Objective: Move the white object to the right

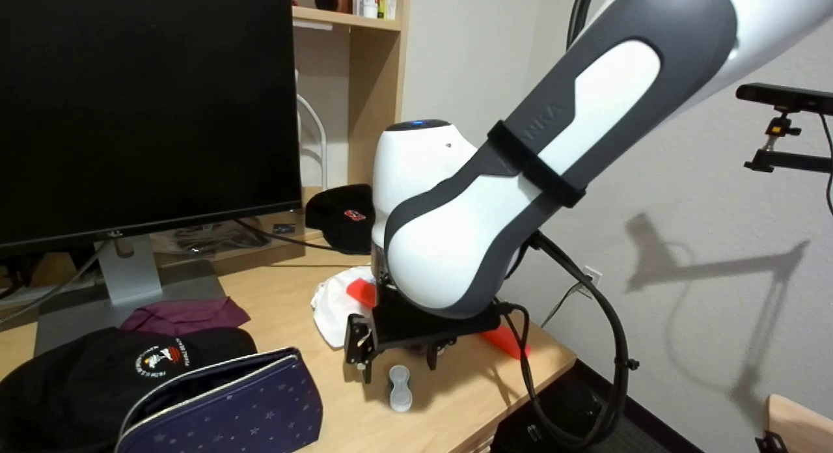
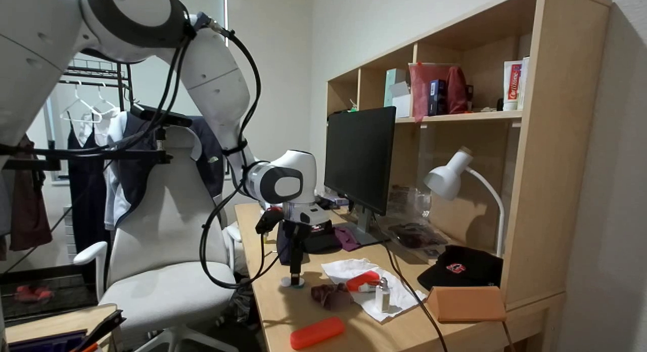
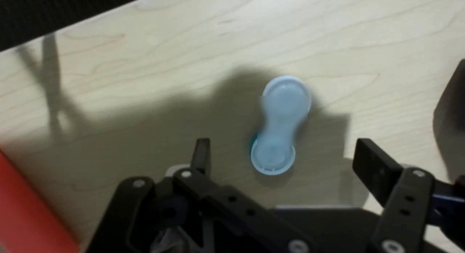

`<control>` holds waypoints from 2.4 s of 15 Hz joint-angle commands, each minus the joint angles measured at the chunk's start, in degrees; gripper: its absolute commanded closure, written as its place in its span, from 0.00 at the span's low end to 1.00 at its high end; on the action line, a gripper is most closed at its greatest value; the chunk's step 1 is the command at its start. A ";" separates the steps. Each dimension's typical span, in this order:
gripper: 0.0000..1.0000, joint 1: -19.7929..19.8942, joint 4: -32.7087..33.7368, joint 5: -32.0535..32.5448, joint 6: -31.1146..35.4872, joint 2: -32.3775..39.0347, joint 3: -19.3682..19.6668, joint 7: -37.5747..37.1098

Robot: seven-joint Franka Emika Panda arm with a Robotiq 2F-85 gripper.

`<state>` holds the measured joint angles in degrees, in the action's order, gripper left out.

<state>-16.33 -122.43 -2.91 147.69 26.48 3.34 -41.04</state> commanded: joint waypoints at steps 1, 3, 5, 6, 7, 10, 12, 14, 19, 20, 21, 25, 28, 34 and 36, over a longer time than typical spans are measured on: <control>0.00 0.00 -0.41 0.73 0.18 0.70 -0.25 -1.49; 0.00 0.63 -0.53 0.09 0.93 1.20 -0.71 -0.28; 0.25 1.34 -0.43 -0.02 2.47 1.78 -1.10 1.50; 0.26 1.51 -0.29 -0.12 2.86 2.03 -1.25 2.00; 0.33 1.65 -0.32 -0.20 3.18 2.14 -1.31 2.25; 0.53 2.13 0.12 -0.62 3.13 2.76 -1.74 3.28; 0.66 2.14 0.55 -0.67 2.92 2.78 -1.87 3.66; 0.79 2.22 0.88 -0.76 2.57 2.73 -2.07 3.85; 0.85 2.35 0.75 -0.11 1.44 1.56 -1.87 5.12; 0.85 3.05 -0.08 -0.21 1.26 0.34 -2.69 7.68; 0.85 3.58 -0.80 -0.34 1.56 -0.41 -3.38 10.51; 0.85 2.02 -3.57 1.49 1.82 -4.09 -2.65 14.32; 0.85 1.50 -5.25 3.28 1.07 -6.68 -3.22 16.82; 0.85 0.60 -9.84 8.14 -1.23 -11.41 -2.87 15.36; 0.85 2.12 -12.82 7.97 -0.31 -13.95 -2.94 16.71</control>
<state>-15.89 -129.99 3.84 147.68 17.92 0.30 -25.39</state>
